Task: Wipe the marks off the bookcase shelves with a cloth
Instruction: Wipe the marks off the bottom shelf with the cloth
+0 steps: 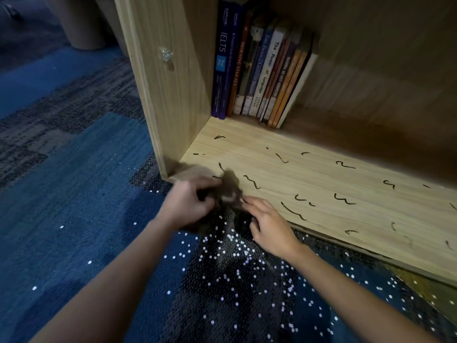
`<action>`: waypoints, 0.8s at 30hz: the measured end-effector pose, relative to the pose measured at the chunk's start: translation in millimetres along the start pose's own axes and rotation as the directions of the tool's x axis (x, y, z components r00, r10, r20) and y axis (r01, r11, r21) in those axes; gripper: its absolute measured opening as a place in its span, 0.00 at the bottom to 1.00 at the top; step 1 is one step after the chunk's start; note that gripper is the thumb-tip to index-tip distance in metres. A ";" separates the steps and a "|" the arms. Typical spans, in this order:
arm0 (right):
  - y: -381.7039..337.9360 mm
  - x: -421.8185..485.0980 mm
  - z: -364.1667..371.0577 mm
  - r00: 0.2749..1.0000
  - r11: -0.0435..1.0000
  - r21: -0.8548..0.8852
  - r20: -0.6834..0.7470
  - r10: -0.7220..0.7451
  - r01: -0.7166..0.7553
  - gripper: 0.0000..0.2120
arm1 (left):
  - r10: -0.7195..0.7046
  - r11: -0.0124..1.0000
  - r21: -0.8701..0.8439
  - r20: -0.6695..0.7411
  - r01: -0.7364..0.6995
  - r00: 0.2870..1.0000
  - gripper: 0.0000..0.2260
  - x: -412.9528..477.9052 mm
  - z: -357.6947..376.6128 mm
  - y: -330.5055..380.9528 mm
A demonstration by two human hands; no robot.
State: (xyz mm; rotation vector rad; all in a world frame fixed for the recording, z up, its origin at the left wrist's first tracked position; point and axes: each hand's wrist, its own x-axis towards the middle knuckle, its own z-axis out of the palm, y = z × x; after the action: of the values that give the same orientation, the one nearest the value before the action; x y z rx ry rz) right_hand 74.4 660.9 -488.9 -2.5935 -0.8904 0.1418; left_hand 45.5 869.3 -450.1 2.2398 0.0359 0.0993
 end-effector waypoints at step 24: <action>1.1 1.0 -6.4 0.995 0.994 0.095 0.088 0.053 -0.061 0.22 | -0.005 0.968 0.246 -0.154 0.043 0.988 0.13 -3.7 -1.0 -2.2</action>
State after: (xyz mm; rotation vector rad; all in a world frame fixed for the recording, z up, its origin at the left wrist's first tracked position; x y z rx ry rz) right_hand 77.2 658.6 -483.4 -2.5395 -0.8171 0.3059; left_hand 41.7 871.2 -451.4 2.4780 0.1667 0.2663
